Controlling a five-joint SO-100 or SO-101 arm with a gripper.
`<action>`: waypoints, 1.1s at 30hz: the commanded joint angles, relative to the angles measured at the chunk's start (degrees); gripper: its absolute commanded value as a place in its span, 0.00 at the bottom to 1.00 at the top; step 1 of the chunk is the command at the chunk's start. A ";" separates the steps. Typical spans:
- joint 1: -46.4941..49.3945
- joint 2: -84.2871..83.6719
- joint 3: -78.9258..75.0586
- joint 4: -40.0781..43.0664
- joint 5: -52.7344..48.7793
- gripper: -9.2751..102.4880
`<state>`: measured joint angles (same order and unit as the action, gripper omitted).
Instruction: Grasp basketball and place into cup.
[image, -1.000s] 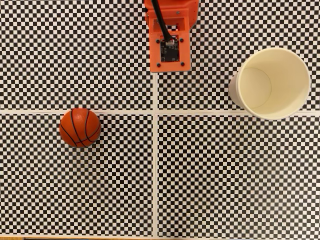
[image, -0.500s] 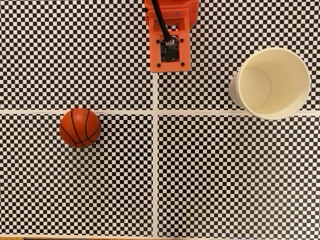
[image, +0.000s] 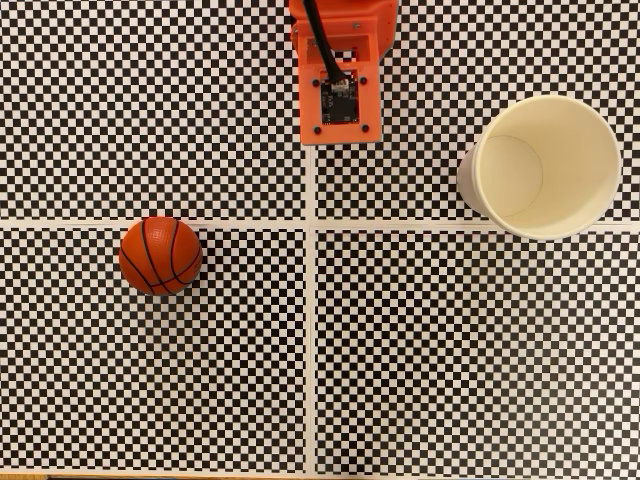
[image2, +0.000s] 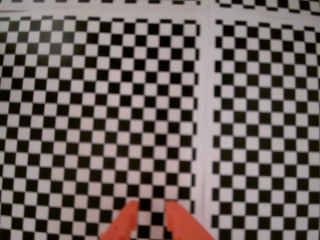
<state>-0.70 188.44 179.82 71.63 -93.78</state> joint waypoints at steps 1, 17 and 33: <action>0.88 0.09 2.02 0.18 -0.44 0.08; 2.81 0.09 2.02 -0.35 -2.02 0.08; 3.60 0.09 -1.76 0.53 2.64 0.08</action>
<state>2.02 188.44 179.38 71.37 -91.32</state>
